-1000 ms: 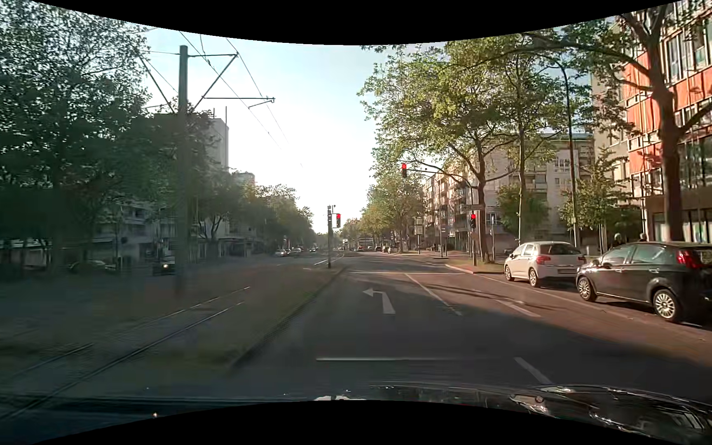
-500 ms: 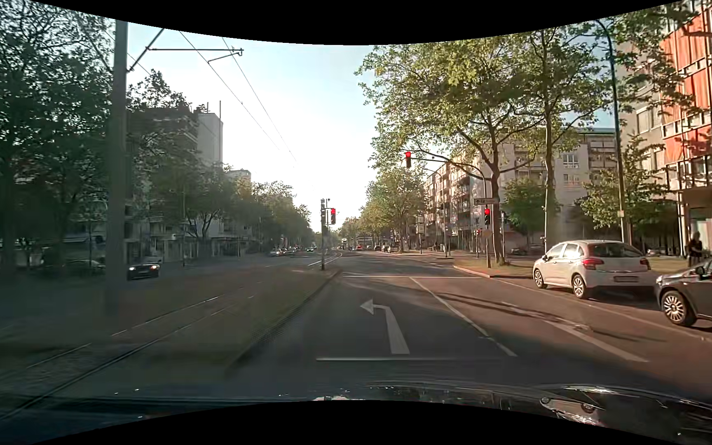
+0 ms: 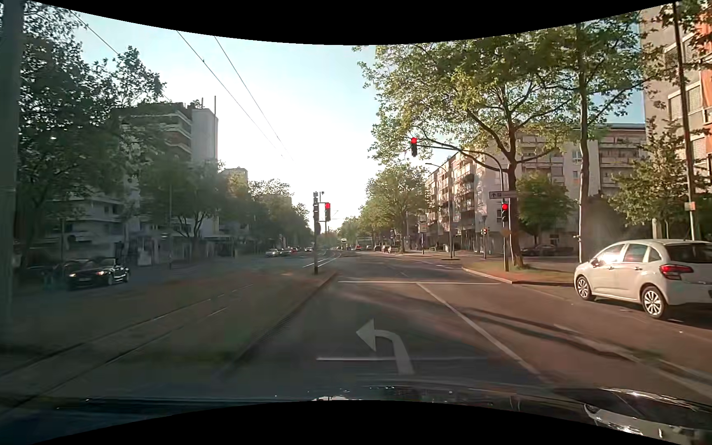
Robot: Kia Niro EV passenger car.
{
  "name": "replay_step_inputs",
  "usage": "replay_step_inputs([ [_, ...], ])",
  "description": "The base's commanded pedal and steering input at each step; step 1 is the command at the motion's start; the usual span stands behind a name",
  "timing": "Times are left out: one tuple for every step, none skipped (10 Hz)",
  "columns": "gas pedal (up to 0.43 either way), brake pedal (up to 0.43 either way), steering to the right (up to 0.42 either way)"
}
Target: Follow the waypoints while adhering to traffic rules and regulations
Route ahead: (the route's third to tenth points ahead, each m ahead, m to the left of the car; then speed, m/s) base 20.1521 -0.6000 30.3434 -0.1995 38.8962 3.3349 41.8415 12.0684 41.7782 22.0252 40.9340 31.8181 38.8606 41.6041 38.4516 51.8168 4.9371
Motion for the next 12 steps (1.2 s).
replay_step_inputs([
  [0.0, 0.14, 0.003],
  [0.0, 0.14, 0.003],
  [0.0, 0.146, 0.003],
  [0.0, 0.146, 0.003],
  [0.0, 0.152, 0.003],
  [0.0, 0.159, 0.002],
  [0.0, 0.165, 0.001],
  [0.0, 0.165, 0.001],
  [0.0, 0.165, 0.001],
  [0.0, 0.165, 0.0],
  [0.0, 0.165, 0.0],
  [0.0, 0.165, 0.0],
])
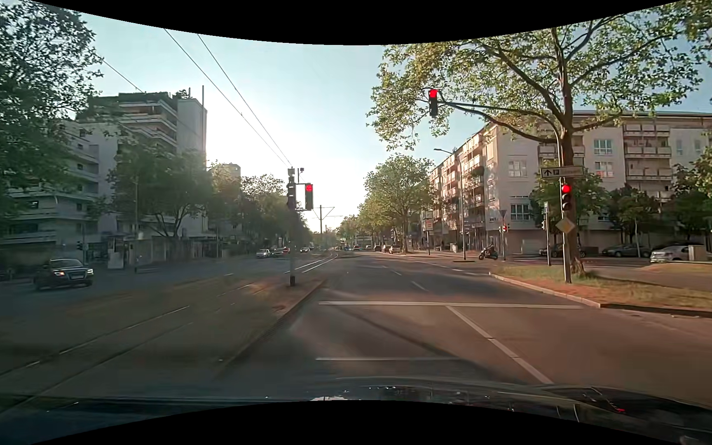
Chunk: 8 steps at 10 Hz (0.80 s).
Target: Follow the waypoints while adhering to traffic rules and regulations
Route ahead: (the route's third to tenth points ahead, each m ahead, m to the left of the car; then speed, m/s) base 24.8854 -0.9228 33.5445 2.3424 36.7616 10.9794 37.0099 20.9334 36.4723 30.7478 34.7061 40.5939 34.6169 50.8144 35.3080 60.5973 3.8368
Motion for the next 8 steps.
replay_step_inputs([
  [0.0, 0.165, 0.0],
  [0.0, 0.171, 0.0],
  [0.0, 0.171, 0.0],
  [0.0, 0.171, 0.0],
  [0.0, 0.171, 0.0],
  [0.0, 0.171, 0.0],
  [0.0, 0.171, 0.0],
  [0.0, 0.171, 0.0],
])
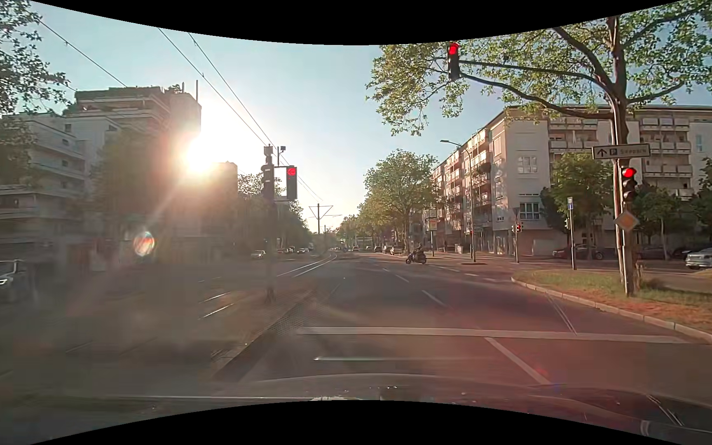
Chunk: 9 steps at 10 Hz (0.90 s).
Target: Follow the waypoints while adhering to traffic rules and regulations
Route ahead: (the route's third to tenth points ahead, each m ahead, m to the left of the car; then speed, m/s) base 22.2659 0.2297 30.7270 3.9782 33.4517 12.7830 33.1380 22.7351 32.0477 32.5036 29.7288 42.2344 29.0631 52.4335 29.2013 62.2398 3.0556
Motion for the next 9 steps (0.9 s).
replay_step_inputs([
  [0.0, 0.177, 0.0],
  [0.0, 0.189, 0.0],
  [0.0, 0.195, 0.0],
  [0.0, 0.207, 0.0],
  [0.0, 0.22, 0.0],
  [0.0, 0.22, 0.0],
  [0.0, 0.226, 0.001],
  [0.0, 0.226, 0.002],
  [0.0, 0.226, 0.003],
])
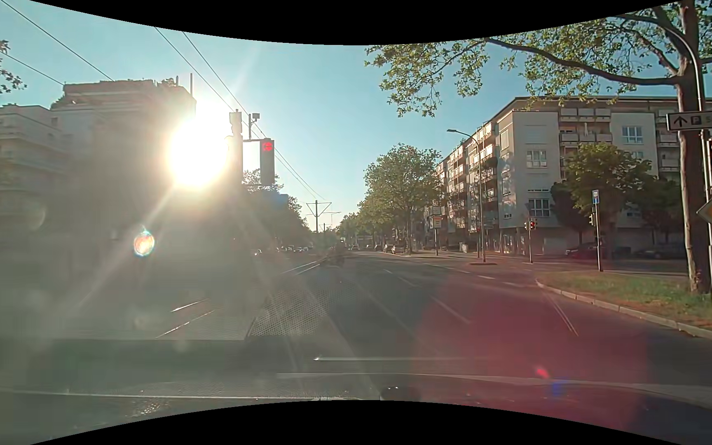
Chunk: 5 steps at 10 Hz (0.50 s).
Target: Follow the waypoints while adhering to traffic rules and regulations
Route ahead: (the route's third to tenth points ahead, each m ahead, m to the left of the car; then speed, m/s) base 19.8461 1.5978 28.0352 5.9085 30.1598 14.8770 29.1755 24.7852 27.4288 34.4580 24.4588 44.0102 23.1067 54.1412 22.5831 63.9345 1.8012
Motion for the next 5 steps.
replay_step_inputs([
  [0.0, 0.213, 0.003],
  [0.0, 0.195, 0.004],
  [0.0, 0.171, 0.003],
  [0.0, 0.159, 0.004],
  [0.0, 0.159, 0.003],
])
